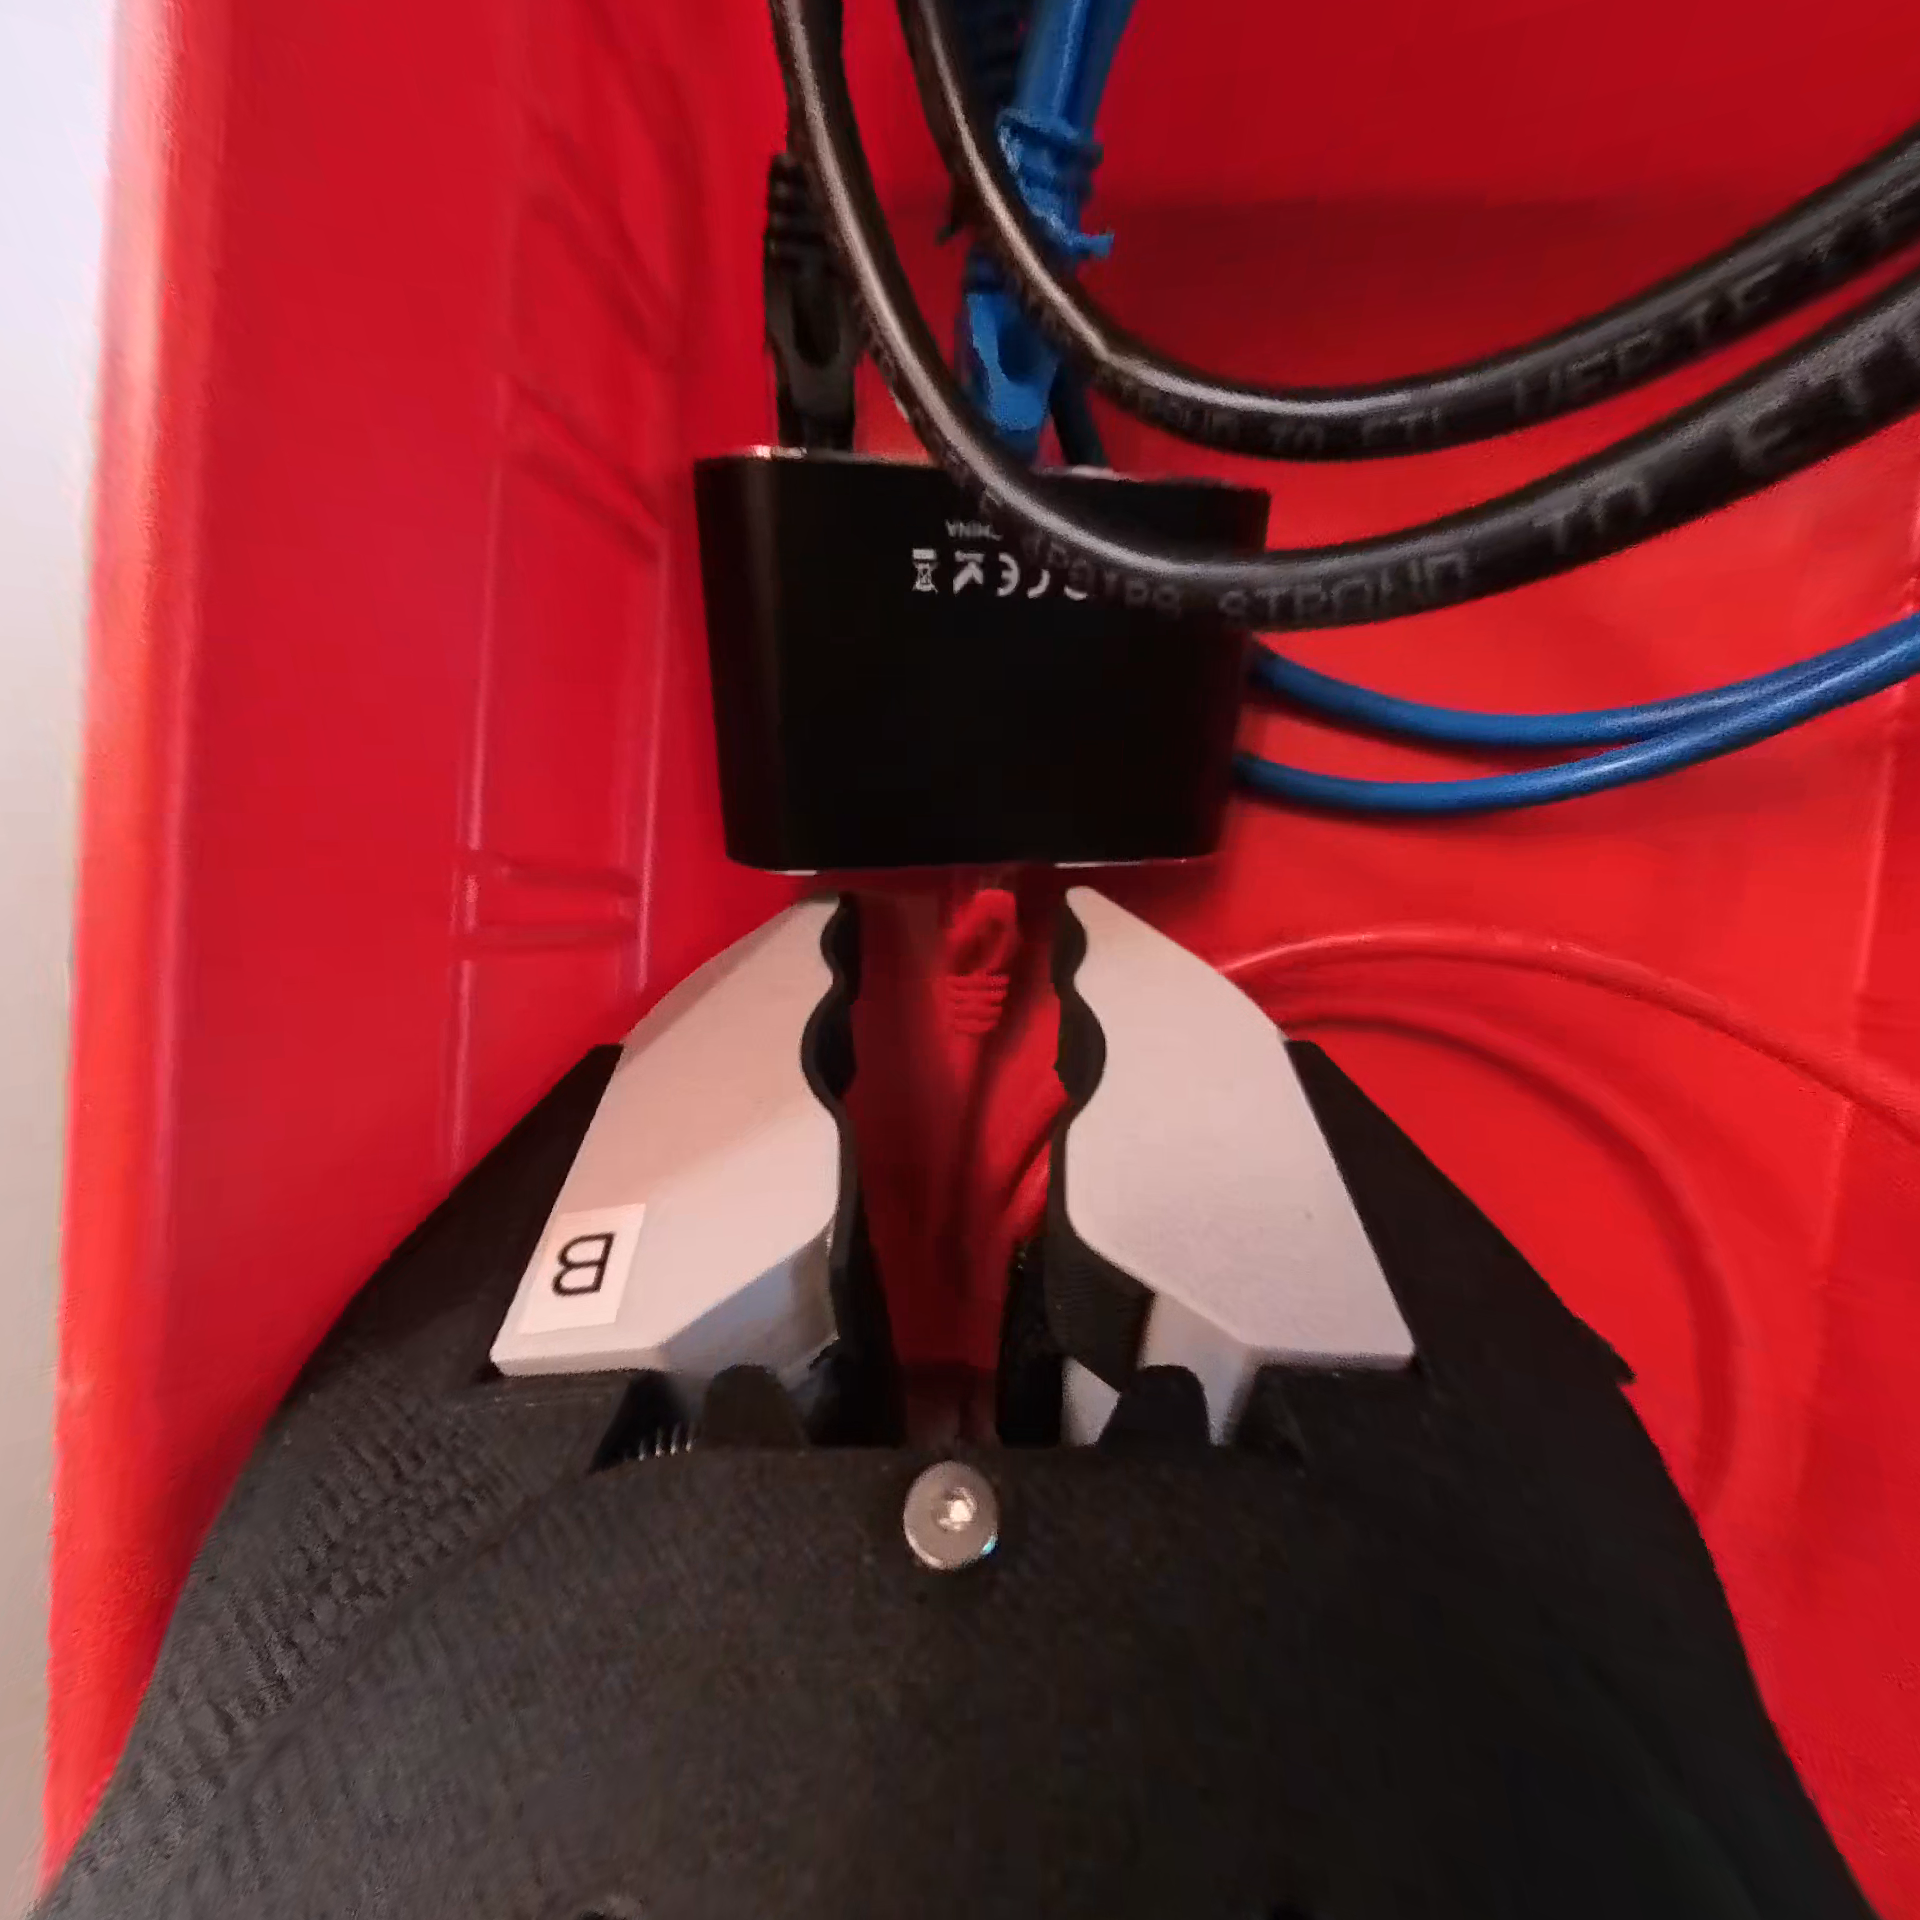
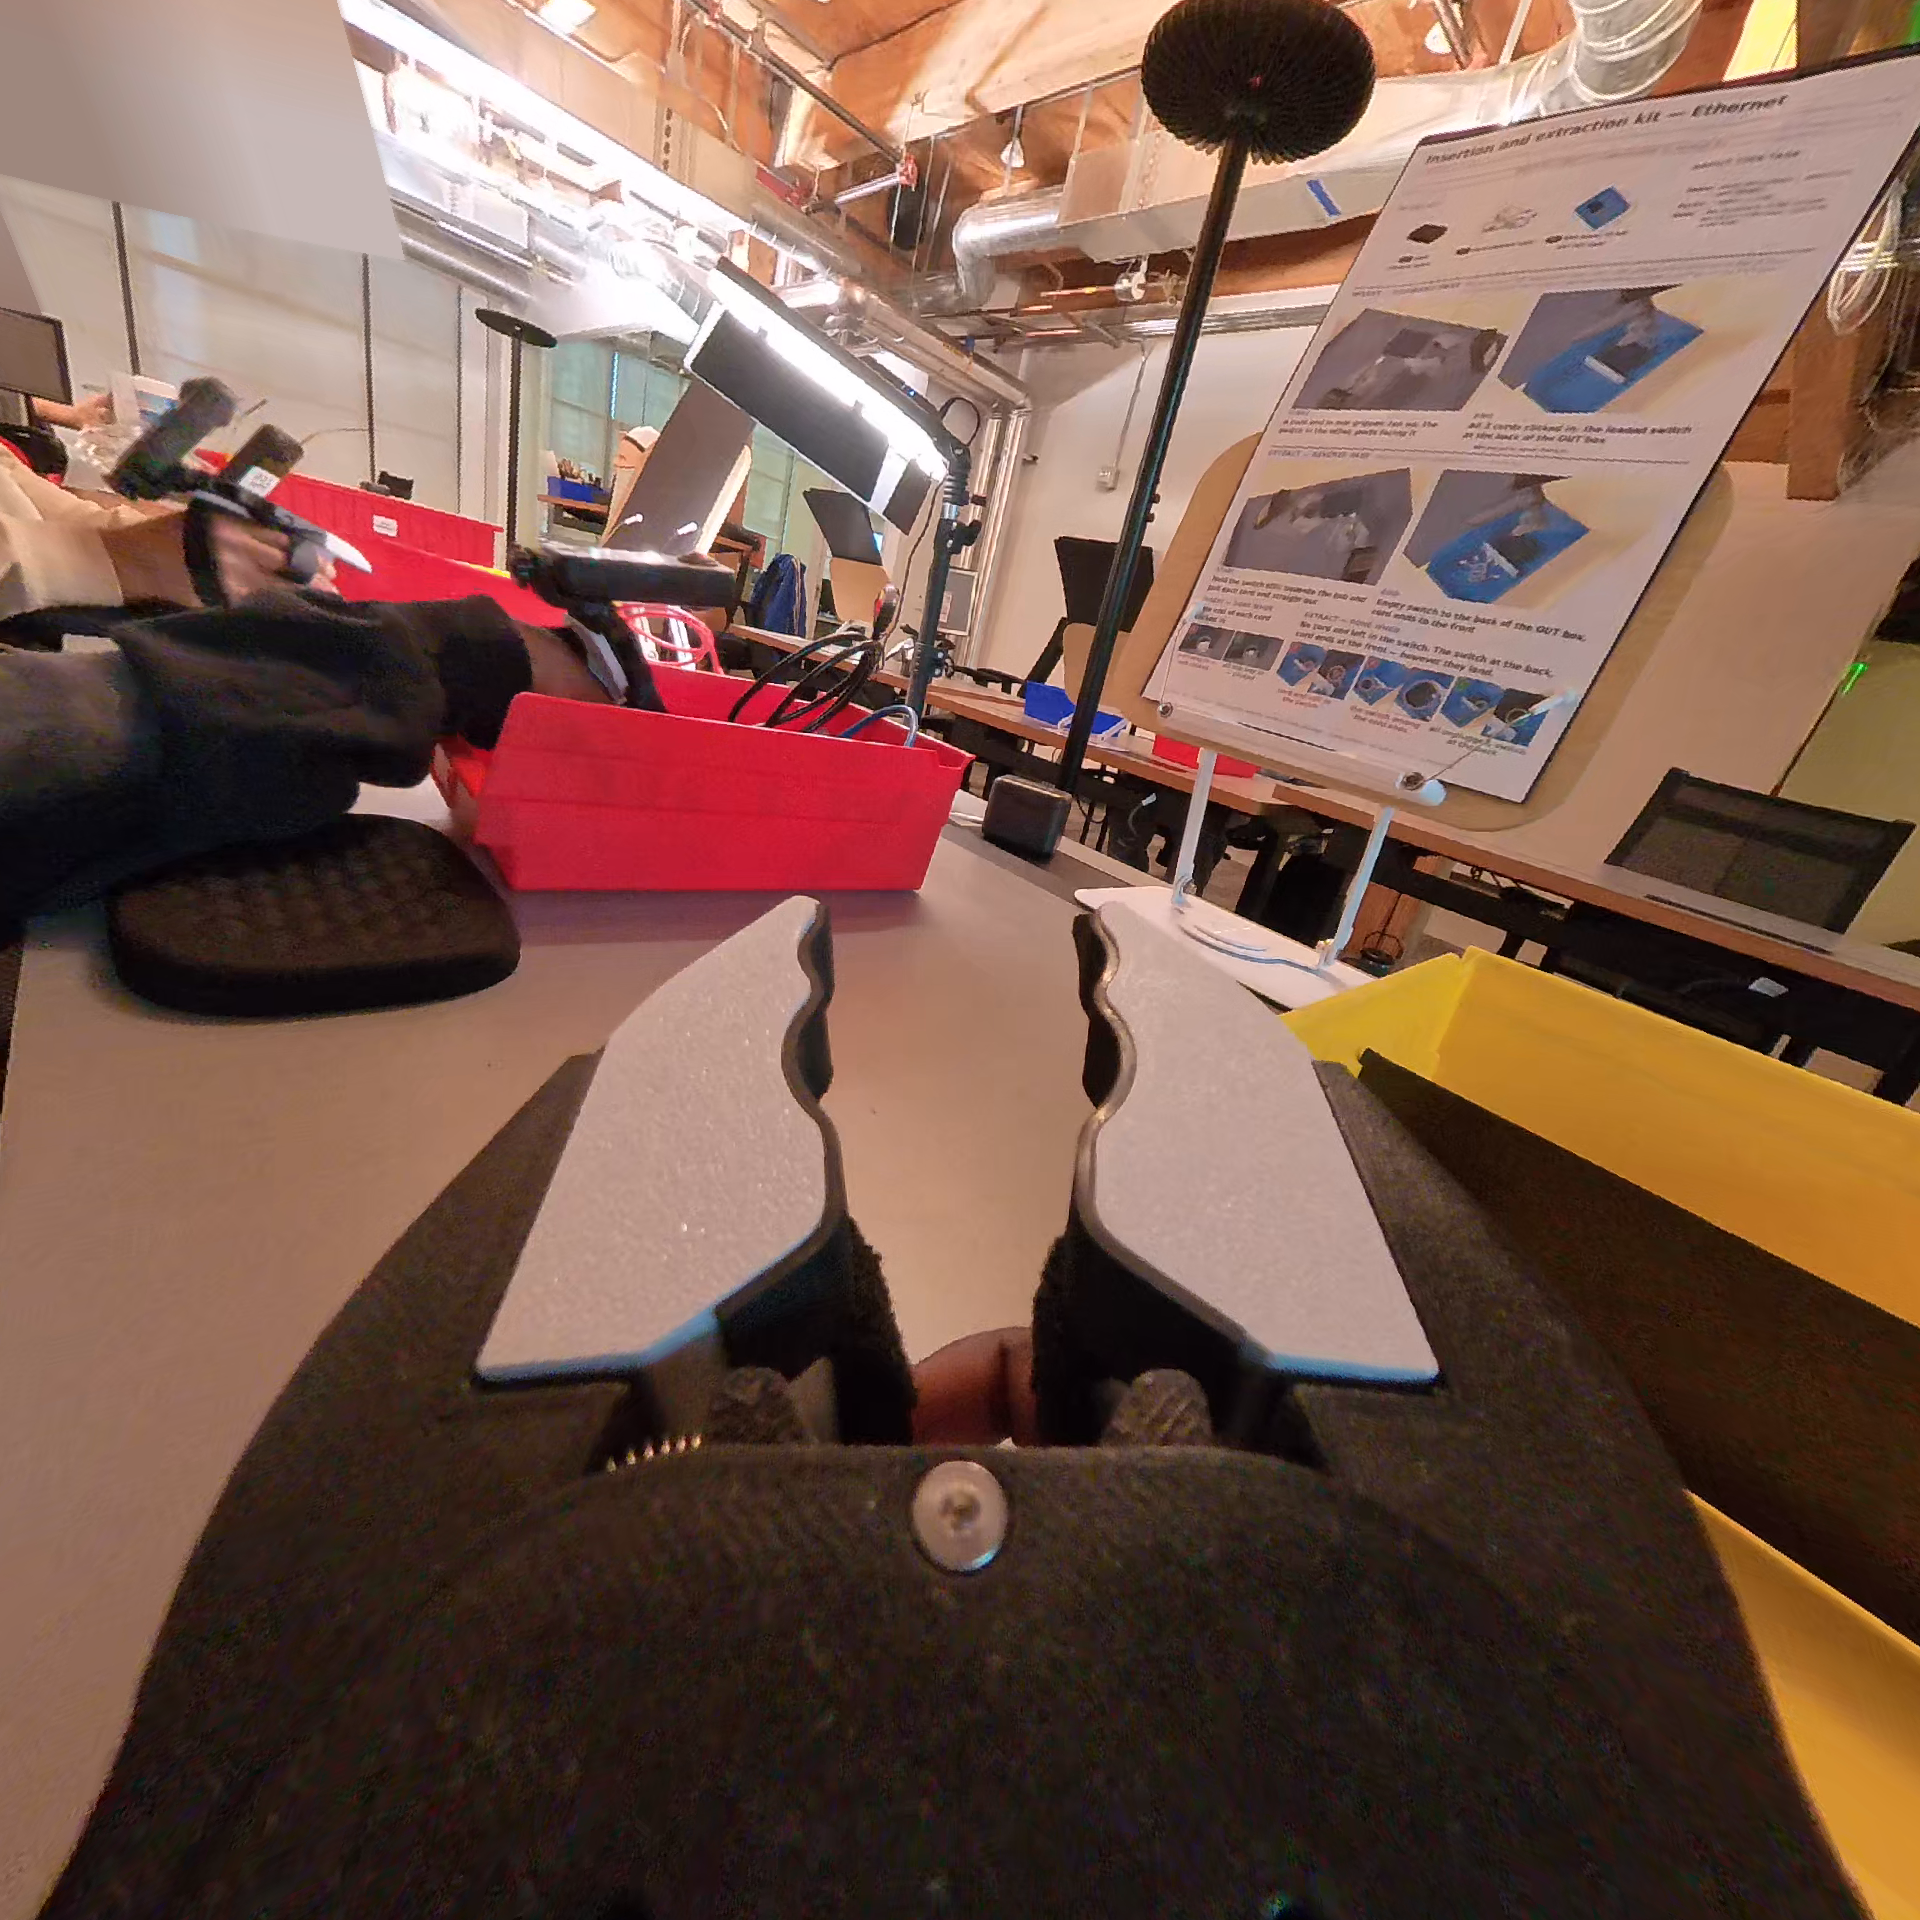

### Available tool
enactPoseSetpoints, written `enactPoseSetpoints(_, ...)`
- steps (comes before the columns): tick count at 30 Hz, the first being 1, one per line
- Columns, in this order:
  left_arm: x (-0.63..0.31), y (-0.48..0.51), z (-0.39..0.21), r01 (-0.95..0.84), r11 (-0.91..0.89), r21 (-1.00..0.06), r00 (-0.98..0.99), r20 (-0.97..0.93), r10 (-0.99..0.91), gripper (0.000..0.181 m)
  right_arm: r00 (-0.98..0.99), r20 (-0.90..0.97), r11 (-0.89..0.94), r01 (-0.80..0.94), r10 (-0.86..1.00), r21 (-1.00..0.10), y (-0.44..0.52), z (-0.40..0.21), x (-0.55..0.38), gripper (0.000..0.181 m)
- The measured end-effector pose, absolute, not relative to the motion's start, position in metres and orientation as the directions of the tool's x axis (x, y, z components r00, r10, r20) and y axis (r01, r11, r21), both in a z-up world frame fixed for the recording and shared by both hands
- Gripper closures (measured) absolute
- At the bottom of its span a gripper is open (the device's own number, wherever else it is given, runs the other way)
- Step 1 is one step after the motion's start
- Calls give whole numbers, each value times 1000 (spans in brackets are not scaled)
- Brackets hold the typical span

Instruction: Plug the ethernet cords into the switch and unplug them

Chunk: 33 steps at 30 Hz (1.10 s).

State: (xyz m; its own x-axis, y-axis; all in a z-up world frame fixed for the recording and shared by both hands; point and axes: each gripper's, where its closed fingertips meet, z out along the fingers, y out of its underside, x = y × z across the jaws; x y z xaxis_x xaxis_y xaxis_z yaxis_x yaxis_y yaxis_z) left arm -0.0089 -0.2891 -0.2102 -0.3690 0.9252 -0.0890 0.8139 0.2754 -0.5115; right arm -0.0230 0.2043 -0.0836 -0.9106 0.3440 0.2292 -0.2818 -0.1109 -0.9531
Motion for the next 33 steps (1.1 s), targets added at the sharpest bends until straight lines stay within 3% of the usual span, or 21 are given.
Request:
enactPoseSetpoints(6, -18, -288, -211, 776, 269, -571, -355, -43, 934, 151, -907, 250, -94, -297, 339, -950, 203, -85, -21, 138)
enactPoseSetpoints(8, -20, -285, -211, 781, 249, -572, -326, -34, 945, 163, -906, 255, -91, -301, 339, -949, 203, -85, -21, 138)
enactPoseSetpoints(13, -21, -286, -207, 782, 173, -599, -290, -103, 951, 167, -905, 256, -87, -302, 340, -949, 202, -86, -21, 139)
enactPoseSetpoints(19, -21, -287, -164, 677, 87, -730, -289, -155, 945, 167, -903, 256, -87, -302, 345, -949, 203, -85, -22, 140)
enactPoseSetpoints(27, -22, -281, -78, 320, -6, -947, -337, -120, 934, 168, -898, 268, -76, -312, 349, -947, 202, -86, -22, 141)
enactPoseSetpoints(33, -1, -257, -4, 34, -100, -994, -347, -105, 932, 168, -897, 270, -75, -314, 351, -946, 202, -86, -22, 141)
